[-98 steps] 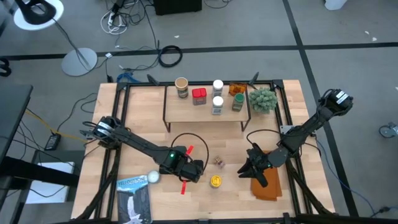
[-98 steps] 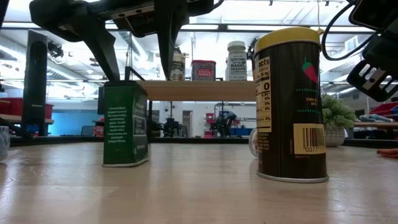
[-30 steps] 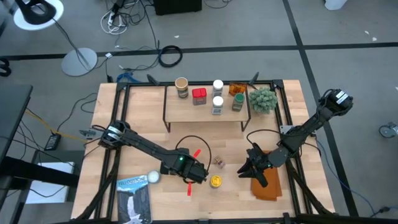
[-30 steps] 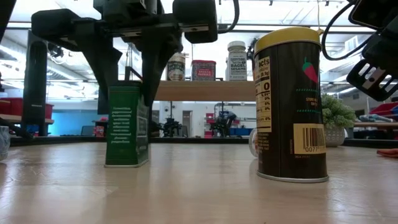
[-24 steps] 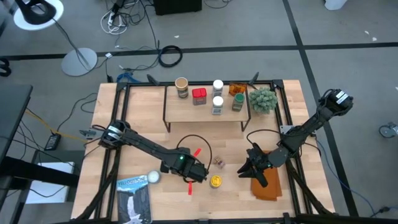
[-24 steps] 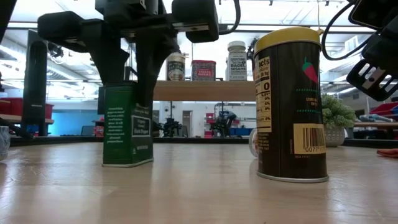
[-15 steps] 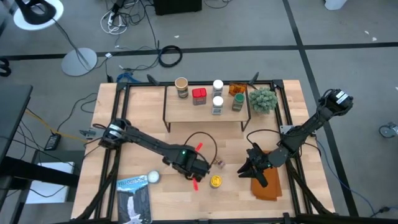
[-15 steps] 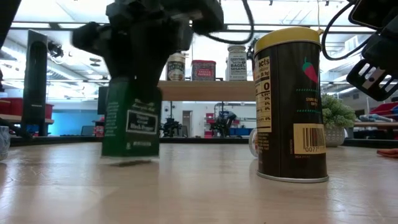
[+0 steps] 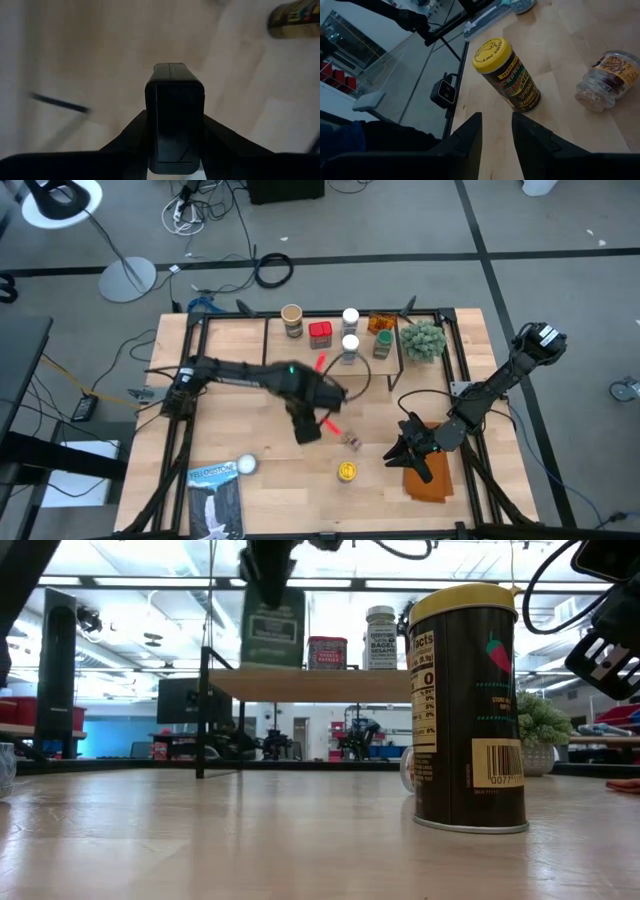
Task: Shelf spices
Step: Put the black seasoning can on the shelf
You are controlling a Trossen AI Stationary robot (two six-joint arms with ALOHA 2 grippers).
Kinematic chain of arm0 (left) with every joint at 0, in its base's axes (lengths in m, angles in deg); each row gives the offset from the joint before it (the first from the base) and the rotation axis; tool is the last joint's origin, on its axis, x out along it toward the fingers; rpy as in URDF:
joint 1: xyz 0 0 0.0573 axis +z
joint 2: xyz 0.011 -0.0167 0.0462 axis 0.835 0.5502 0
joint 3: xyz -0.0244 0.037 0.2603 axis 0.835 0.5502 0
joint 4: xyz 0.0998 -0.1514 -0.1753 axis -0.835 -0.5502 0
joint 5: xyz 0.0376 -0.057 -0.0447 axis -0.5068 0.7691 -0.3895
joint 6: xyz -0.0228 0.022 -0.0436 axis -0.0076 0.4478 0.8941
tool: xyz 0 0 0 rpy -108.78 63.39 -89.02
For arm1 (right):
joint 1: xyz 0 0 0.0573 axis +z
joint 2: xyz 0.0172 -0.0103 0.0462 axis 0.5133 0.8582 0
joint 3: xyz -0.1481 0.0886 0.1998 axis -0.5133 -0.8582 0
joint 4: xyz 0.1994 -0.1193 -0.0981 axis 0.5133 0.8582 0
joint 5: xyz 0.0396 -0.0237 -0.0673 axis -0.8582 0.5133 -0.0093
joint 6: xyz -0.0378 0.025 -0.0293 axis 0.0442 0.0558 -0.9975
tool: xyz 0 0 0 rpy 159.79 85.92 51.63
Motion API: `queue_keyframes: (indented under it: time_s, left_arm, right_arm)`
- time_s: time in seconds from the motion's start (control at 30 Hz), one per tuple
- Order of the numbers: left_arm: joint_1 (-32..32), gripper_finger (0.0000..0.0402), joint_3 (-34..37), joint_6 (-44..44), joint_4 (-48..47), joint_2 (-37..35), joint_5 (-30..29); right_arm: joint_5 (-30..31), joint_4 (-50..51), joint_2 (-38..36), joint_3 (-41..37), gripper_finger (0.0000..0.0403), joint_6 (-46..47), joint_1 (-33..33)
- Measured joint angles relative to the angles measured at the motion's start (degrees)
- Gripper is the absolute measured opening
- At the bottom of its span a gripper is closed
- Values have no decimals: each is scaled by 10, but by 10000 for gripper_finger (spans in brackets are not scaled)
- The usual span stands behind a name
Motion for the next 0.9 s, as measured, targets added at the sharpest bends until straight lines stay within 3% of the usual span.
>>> queue_keyframes:
  time_s: [0.17,0.53,0.9]
  left_arm:
    - [49,128,-69,-144,-2,0,-18]
    - [171,129,-106,-247,10,0,0]
    - [224,129,-105,-332,56,4,23]
  right_arm:
    - [0,0,0,0,107,0,0]
    - [1,0,0,0,107,1,0]
    - [1,0,0,0,107,1,0]
